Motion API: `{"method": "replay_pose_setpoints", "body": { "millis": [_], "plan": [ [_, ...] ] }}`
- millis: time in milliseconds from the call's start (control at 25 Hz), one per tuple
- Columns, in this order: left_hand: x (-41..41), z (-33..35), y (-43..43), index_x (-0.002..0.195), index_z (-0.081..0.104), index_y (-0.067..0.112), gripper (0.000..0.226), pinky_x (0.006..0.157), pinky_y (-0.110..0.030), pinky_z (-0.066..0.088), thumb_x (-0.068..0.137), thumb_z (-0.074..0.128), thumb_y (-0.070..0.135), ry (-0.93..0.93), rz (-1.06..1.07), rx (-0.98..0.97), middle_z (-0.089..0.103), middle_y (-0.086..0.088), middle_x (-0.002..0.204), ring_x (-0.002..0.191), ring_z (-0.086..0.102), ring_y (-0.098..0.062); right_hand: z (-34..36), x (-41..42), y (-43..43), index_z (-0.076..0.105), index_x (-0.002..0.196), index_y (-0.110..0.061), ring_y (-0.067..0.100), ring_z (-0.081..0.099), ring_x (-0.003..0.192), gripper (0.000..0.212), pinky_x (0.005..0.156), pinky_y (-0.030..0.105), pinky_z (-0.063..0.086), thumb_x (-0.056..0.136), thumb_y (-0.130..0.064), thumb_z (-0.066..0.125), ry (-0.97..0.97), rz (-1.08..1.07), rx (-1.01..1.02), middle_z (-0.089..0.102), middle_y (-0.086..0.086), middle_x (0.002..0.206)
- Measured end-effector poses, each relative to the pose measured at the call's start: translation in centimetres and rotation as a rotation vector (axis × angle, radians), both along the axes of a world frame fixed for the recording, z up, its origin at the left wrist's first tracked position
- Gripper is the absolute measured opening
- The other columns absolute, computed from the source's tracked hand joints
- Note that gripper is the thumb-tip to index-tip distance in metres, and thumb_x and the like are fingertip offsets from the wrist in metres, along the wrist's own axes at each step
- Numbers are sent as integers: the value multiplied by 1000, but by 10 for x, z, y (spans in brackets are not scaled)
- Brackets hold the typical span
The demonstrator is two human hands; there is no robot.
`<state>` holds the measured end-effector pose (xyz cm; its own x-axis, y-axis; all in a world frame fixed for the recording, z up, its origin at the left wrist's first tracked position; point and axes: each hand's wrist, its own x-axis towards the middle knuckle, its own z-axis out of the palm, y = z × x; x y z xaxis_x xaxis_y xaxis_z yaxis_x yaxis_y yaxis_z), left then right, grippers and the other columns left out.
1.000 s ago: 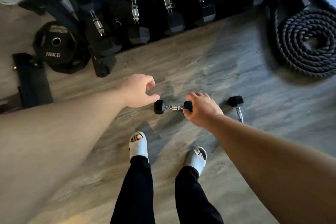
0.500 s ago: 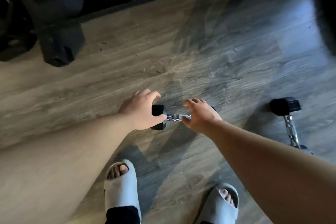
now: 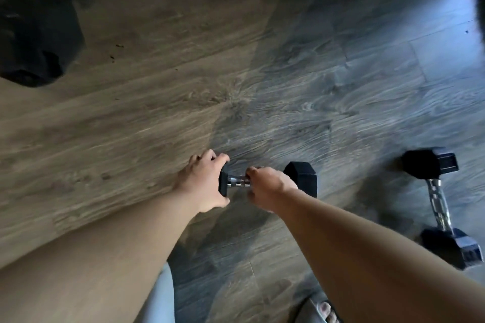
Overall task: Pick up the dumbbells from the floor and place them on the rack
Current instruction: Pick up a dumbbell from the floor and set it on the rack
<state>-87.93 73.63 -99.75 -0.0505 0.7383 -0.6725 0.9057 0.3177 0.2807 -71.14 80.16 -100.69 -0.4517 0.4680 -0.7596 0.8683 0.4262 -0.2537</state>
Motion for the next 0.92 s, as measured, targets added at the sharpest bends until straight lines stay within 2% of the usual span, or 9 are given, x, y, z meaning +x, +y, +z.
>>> {"method": "replay_pose_setpoints", "body": {
  "millis": [80,240,320,400,520,640,800,840,920],
  "plan": [
    [0,5,4,136,48,36,90,92,-41,52,57,89,49,-2,-18,6,48,7,127,116,51,-27,-1,1,4,59,114,-17,37,68,96,21,69,34,42,93,-20,58,-2,-65,-40,67,13,107],
    [-10,39,34,117,51,38,70,79,-43,55,52,79,42,-21,-145,49,48,9,108,98,50,-25,29,1,7,60,105,-16,38,67,91,18,66,32,42,89,-24,61,74,-214,-65,67,13,98],
    [-14,81,59,117,51,39,68,78,-42,55,54,76,36,-10,-180,70,49,12,109,98,52,-25,70,1,16,60,104,-16,34,63,83,16,64,31,40,90,-23,61,97,-326,-62,63,10,92],
    [-17,135,85,125,51,41,75,80,-40,54,55,76,33,-36,-219,56,49,13,116,103,53,-23,127,-1,28,60,102,-16,29,55,76,14,64,30,39,89,-22,60,137,-435,-58,58,5,85],
    [-25,229,125,125,51,40,81,83,-42,54,49,80,37,-92,-193,126,46,14,117,105,60,-26,221,-4,53,54,90,-22,29,53,71,7,62,29,39,85,-22,58,204,-545,-28,56,-1,77],
    [-35,337,164,148,39,33,102,95,-42,51,60,89,44,-87,-110,185,50,7,133,120,59,-26,319,-10,85,50,86,-23,27,50,71,8,61,27,36,87,-20,57,239,-644,15,54,-1,74],
    [-44,484,212,158,25,30,98,101,-37,47,79,80,46,-45,-102,334,51,2,144,130,54,-26,446,-31,129,50,84,-19,25,50,68,12,58,27,39,90,-21,59,326,-755,121,54,-1,74],
    [-47,517,223,158,25,27,97,102,-38,47,79,79,47,-39,-96,364,50,1,146,131,53,-26,475,-39,140,49,80,-19,22,50,63,16,52,24,38,91,-20,61,365,-782,145,52,-4,70],
    [-56,568,245,149,39,21,93,100,-40,49,74,83,53,-42,-49,424,56,-1,138,126,56,-26,523,-55,158,49,77,-19,16,48,58,20,46,22,34,92,-18,63,430,-831,186,49,-7,67]
  ]
}}
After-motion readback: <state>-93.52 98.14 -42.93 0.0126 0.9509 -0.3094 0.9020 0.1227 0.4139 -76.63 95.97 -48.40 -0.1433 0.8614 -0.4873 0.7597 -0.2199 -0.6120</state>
